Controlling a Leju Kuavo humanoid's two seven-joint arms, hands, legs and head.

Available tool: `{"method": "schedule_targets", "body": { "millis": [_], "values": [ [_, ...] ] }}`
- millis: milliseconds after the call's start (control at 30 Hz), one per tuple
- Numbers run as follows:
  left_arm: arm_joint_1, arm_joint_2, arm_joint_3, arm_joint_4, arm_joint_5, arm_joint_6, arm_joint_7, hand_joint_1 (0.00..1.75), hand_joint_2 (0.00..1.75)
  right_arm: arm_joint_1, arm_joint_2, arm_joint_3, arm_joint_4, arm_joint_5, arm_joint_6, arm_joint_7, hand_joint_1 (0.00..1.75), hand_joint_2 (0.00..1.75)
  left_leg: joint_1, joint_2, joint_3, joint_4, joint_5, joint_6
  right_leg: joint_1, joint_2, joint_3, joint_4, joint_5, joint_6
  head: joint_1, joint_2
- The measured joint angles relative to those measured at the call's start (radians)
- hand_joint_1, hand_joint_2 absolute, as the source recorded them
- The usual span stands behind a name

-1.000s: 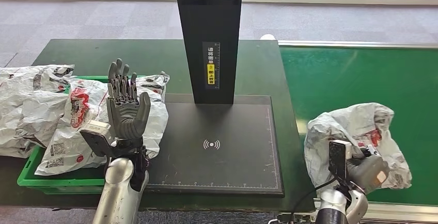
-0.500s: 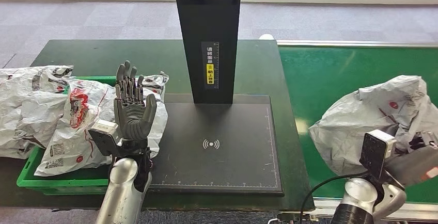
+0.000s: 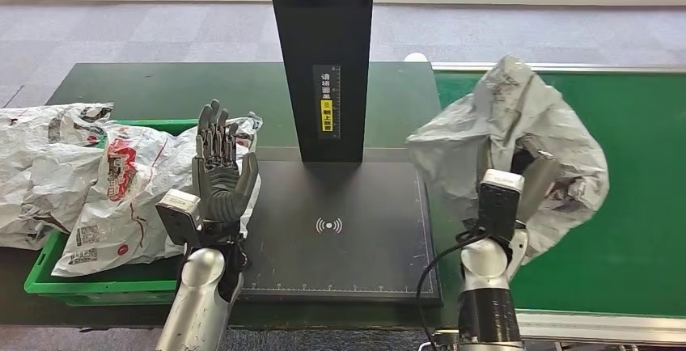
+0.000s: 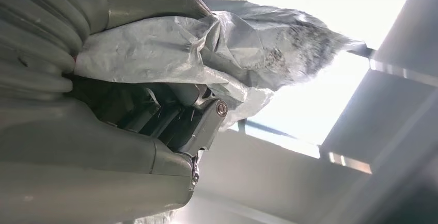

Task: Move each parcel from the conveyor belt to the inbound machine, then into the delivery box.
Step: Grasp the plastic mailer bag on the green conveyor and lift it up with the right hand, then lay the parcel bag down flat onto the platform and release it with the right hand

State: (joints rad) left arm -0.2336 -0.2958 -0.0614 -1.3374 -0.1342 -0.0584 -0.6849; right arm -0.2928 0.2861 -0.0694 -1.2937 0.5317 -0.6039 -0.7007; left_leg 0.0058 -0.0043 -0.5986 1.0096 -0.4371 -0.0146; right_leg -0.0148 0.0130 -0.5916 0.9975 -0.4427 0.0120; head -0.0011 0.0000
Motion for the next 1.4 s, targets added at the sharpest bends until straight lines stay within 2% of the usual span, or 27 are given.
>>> {"method": "schedule_targets", "body": {
  "millis": [100, 233, 567, 600, 667, 700, 733, 800, 1100, 1400],
  "values": [
    [-0.005, 0.000, -0.006, 0.022, 0.000, -0.002, -0.005, 0.00, 1.75, -0.016, 0.003, 0.089, 0.090, -0.013, -0.002, 0.000, 1.75, 1.75, 0.000, -0.003, -0.001, 0.000, 0.001, -0.001, 0.000, -0.002, 0.000, 0.001, 0.000, 0.000, 0.000, 0.000],
    [-0.010, -0.002, -0.007, 0.042, 0.002, -0.003, -0.007, 0.00, 1.75, -0.033, 0.006, 0.156, 0.171, -0.042, 0.009, 0.000, 1.75, 1.75, 0.000, -0.003, -0.001, 0.000, 0.001, -0.001, 0.000, -0.002, 0.000, 0.001, 0.000, 0.000, 0.000, 0.000],
    [-0.033, -0.008, -0.026, 0.084, 0.014, 0.019, -0.015, 0.00, 1.75, -0.131, 0.019, 0.316, 0.460, -0.223, 0.059, 0.000, 1.75, 1.75, 0.000, -0.003, -0.002, 0.000, 0.001, -0.002, 0.000, -0.003, 0.000, 0.001, 0.000, 0.000, 0.000, 0.000],
    [-0.035, -0.008, -0.028, 0.089, 0.016, 0.024, -0.015, 0.00, 1.75, -0.141, 0.019, 0.334, 0.483, -0.241, 0.071, 0.000, 1.54, 1.75, 0.000, -0.003, -0.002, 0.000, 0.001, -0.002, 0.000, -0.003, 0.000, 0.001, 0.000, 0.000, 0.000, 0.000],
    [-0.039, -0.009, -0.032, 0.096, 0.018, 0.031, -0.016, 0.00, 1.75, -0.156, 0.019, 0.367, 0.524, -0.273, 0.094, 0.000, 0.67, 1.75, 0.000, -0.003, -0.002, 0.000, 0.001, -0.002, 0.000, -0.003, 0.000, 0.001, 0.000, 0.000, 0.000, 0.000],
    [-0.041, -0.009, -0.033, 0.099, 0.018, 0.034, -0.016, 0.00, 1.75, -0.161, 0.019, 0.382, 0.541, -0.288, 0.104, 0.000, 0.24, 1.31, 0.000, -0.003, -0.002, 0.000, 0.001, -0.002, 0.000, -0.003, 0.000, 0.001, 0.000, 0.000, 0.000, 0.000],
    [-0.044, -0.010, -0.034, 0.103, 0.019, 0.036, -0.016, 0.00, 1.75, -0.166, 0.019, 0.395, 0.557, -0.302, 0.111, 0.000, 0.00, 0.87, 0.000, -0.004, -0.002, 0.000, 0.001, -0.002, 0.000, -0.003, 0.000, 0.001, 0.000, 0.000, 0.000, 0.000],
    [-0.048, -0.010, -0.036, 0.108, 0.021, 0.043, -0.016, 0.00, 1.75, -0.176, 0.020, 0.423, 0.587, -0.329, 0.120, 0.000, 0.00, 0.00, 0.000, -0.004, -0.002, 0.000, 0.001, -0.002, 0.000, -0.003, 0.000, 0.001, 0.000, 0.000, 0.000, 0.000],
    [-0.050, -0.010, -0.040, 0.114, 0.024, 0.074, -0.016, 0.00, 1.75, -0.184, 0.019, 0.451, 0.626, -0.358, 0.186, 0.000, 0.00, 0.00, 0.000, -0.004, -0.002, 0.000, 0.001, -0.002, 0.000, -0.004, -0.001, 0.001, 0.000, 0.000, 0.000, 0.000],
    [-0.050, -0.010, -0.042, 0.114, 0.023, 0.084, -0.016, 0.00, 1.75, -0.184, 0.019, 0.427, 0.626, -0.415, 0.350, 0.000, 0.00, 0.00, 0.000, -0.004, -0.002, 0.000, 0.001, -0.002, 0.000, -0.004, -0.001, 0.001, 0.000, 0.000, 0.000, 0.000]
  ]
}}
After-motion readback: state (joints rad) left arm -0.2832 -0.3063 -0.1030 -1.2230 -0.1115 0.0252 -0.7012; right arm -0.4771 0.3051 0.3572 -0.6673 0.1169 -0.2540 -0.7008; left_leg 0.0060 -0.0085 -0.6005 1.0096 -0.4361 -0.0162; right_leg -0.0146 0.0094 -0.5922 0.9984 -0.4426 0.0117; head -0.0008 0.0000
